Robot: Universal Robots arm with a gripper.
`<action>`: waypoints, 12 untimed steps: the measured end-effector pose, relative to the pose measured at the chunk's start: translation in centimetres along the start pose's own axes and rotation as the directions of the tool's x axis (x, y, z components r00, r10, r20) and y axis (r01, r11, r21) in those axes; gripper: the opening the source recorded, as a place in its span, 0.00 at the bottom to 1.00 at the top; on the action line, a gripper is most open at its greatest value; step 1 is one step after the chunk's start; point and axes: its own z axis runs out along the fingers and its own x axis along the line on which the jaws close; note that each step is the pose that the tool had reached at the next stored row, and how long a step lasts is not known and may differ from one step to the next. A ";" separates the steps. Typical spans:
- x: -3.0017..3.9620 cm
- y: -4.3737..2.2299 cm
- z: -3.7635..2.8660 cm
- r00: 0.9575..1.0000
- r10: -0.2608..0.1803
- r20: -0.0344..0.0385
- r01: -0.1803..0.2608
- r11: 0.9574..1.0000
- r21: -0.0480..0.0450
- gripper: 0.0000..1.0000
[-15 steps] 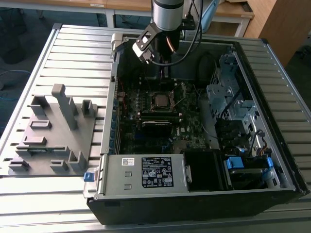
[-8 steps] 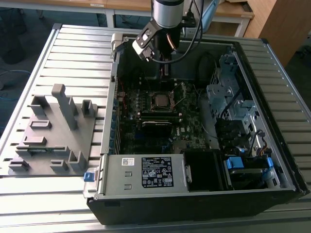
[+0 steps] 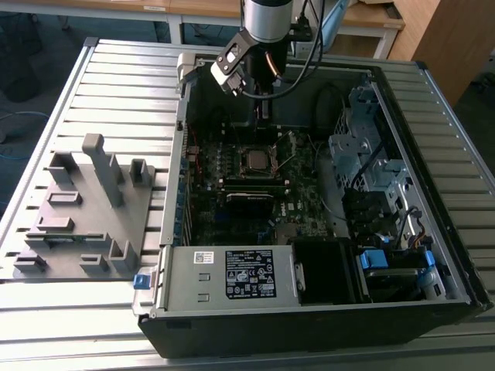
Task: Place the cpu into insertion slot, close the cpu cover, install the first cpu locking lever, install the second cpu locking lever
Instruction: 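Close the cpu cover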
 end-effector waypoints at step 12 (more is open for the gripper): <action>0.02 0.56 0.02 1.000 0.000 0.000 0.000 1.000 0.000 0.10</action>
